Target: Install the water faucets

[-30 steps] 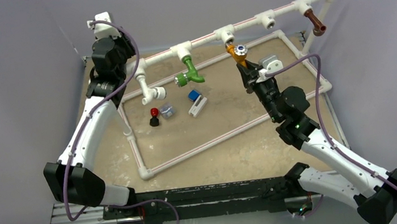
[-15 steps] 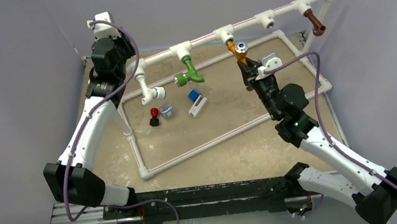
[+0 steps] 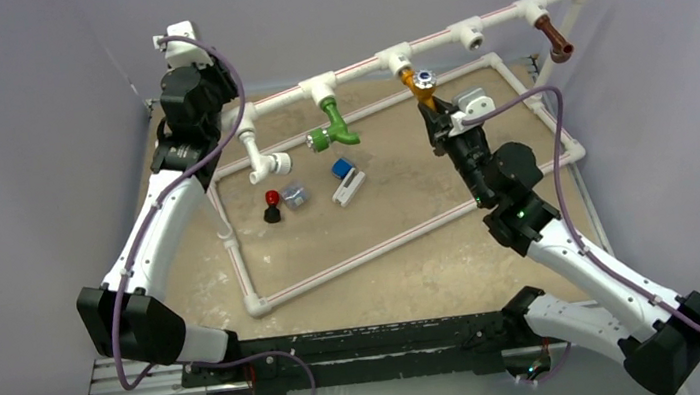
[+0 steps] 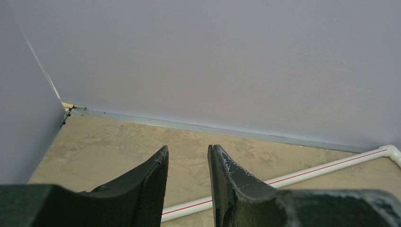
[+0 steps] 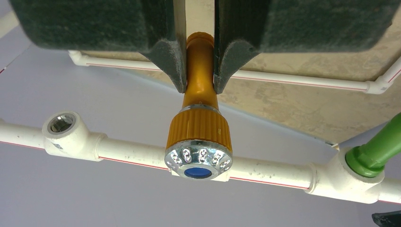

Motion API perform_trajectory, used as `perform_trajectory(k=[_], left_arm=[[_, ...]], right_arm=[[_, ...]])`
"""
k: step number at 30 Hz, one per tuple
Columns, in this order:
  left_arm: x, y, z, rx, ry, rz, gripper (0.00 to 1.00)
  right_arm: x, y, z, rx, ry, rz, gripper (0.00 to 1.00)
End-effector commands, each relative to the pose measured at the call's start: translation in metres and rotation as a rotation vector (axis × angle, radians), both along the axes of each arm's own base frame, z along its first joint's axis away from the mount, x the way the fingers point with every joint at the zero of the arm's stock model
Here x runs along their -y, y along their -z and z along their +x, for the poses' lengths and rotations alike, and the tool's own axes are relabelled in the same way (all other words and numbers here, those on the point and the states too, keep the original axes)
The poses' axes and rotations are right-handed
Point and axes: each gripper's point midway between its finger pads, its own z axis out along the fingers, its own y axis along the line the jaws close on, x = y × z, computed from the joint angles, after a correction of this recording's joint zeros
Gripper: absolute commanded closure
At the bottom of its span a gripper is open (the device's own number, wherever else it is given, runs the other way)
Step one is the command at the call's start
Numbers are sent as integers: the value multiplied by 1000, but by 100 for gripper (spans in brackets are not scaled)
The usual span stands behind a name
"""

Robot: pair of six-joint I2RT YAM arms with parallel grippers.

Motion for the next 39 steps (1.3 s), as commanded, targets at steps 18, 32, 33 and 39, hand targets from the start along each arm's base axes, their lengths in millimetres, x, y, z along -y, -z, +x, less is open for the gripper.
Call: perform_trajectory(k=[18, 32, 33, 39], left_arm=[[5, 121, -11, -364, 47, 61, 65], [5, 123, -10, -372, 58, 59, 65], [5, 123, -10, -372, 59, 59, 65], [5, 124, -10, -378, 61, 57, 65]], right_arm=[[-4, -33, 9, 59, 1, 111, 100], [7, -25, 4, 159, 60, -115, 100], [7, -25, 4, 170, 63, -144, 100], [4, -28, 6, 233, 71, -336, 100]])
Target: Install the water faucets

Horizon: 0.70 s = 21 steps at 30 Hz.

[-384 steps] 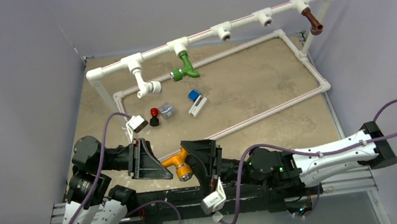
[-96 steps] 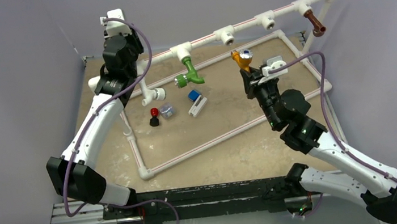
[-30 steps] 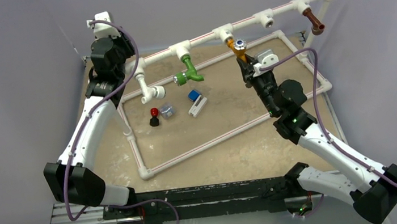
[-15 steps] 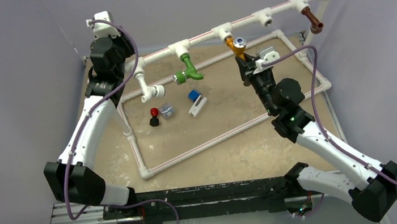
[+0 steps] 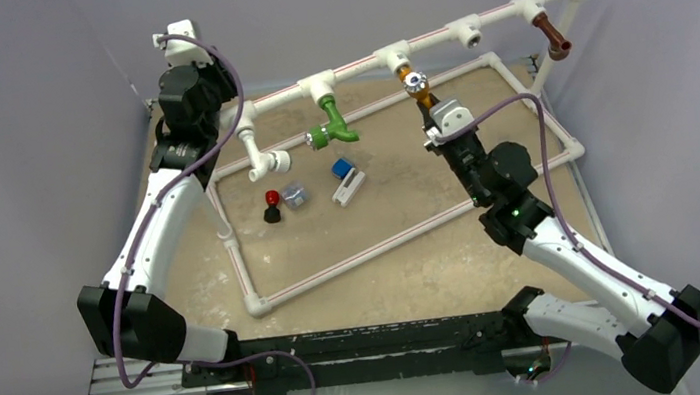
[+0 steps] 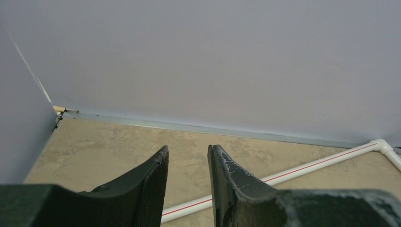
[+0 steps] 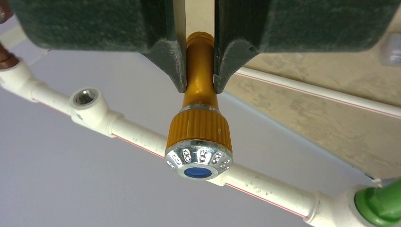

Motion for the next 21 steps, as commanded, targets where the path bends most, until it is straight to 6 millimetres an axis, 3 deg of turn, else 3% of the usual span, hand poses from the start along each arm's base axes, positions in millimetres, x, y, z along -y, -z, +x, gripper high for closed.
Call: perform_trajectory(k=[1, 10, 21], left_arm=[[3, 123, -13, -374, 28, 64, 65], [3, 123, -13, -377, 35, 57, 65], [5, 122, -14, -376, 45, 51, 65]], right_arm=[[5, -29, 0, 143, 40, -140, 100], [-3, -29, 1, 134, 35, -142, 100], [-12, -26, 7, 7, -26, 237, 100]])
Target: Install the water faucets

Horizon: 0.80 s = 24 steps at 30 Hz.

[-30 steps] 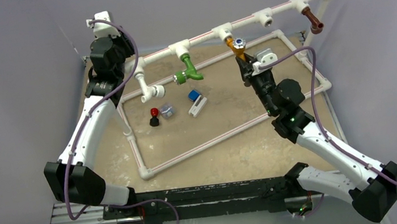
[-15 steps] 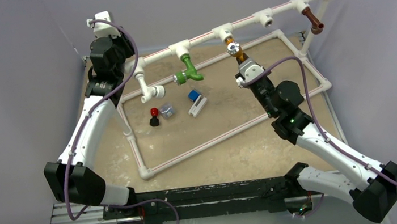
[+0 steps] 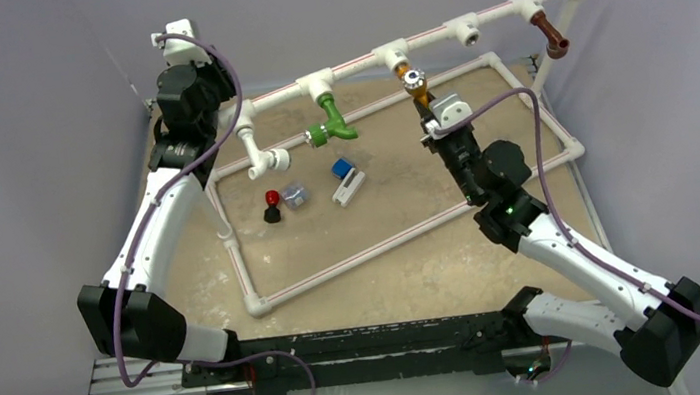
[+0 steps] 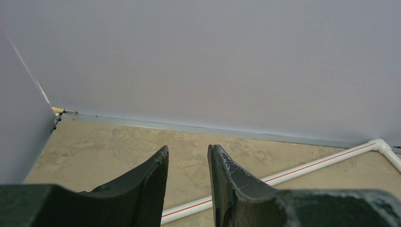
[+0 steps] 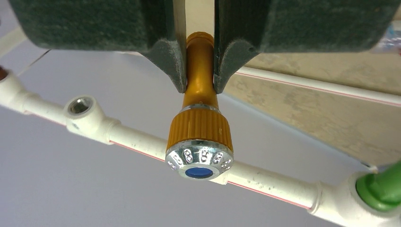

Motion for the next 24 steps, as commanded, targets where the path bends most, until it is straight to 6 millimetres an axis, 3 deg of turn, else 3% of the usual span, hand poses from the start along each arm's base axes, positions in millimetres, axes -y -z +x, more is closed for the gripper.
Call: perform_trajectory(k=[1, 13, 18, 24], left_arm=[[6, 123, -15, -378, 39, 55, 65], [5, 124, -16, -380, 36, 58, 65], [5, 125, -16, -382, 38, 59, 65], [6, 125, -16, -384, 42, 59, 65]], right_arm=[[-7, -27, 0, 0, -57, 277, 100], [-12, -22, 2, -156, -118, 714, 100], [-10, -30, -3, -196, -159, 935, 100], [-8, -41, -6, -220, -188, 1072, 100]])
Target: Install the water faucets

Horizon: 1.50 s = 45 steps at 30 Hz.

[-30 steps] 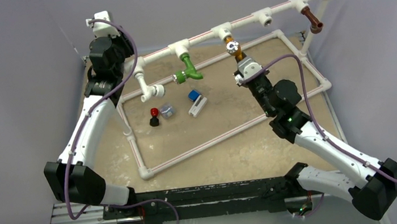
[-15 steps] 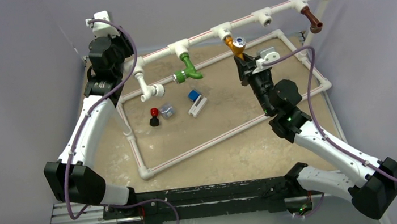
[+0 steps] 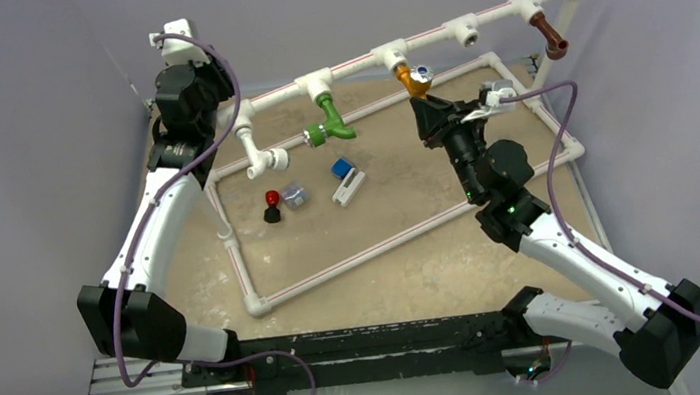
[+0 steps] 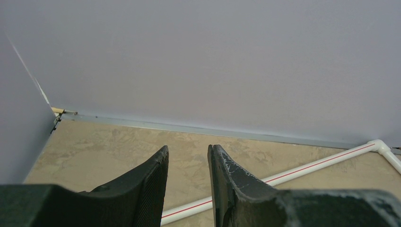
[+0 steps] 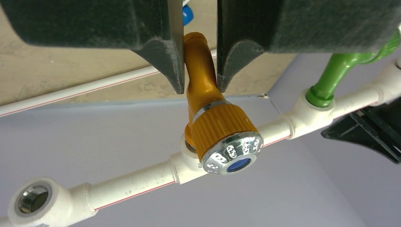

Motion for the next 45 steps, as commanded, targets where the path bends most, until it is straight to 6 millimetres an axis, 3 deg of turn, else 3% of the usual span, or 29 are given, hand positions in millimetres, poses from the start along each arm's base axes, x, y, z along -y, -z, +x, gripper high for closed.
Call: perform_trajectory(k=[1, 7, 16, 19, 34, 38, 40, 44, 45], left_arm=[[7, 125, -16, -385, 40, 63, 65], [8, 126, -17, -387, 44, 60, 65], [9, 127, -17, -390, 50, 60, 65], [9, 127, -17, -391, 51, 61, 65], [11, 128, -17, -396, 60, 59, 65], [11, 128, -17, -396, 61, 59, 65], [11, 128, -17, -396, 61, 60, 65], [10, 129, -16, -398, 61, 62, 65], [11, 129, -16, -397, 62, 61, 65]], right_arm=[[-1, -41, -4, 27, -51, 371, 100], [-1, -42, -1, 14, -41, 385, 100], [1, -28, 15, 44, 55, 99, 100], [2, -32, 15, 72, 68, 58, 100], [-2, -46, 28, 113, 101, -32, 68], [-4, -46, 32, 115, 105, -52, 65], [-5, -46, 32, 118, 105, -57, 68], [-3, -46, 31, 120, 110, -66, 100], [-2, -46, 31, 120, 114, -63, 100]])
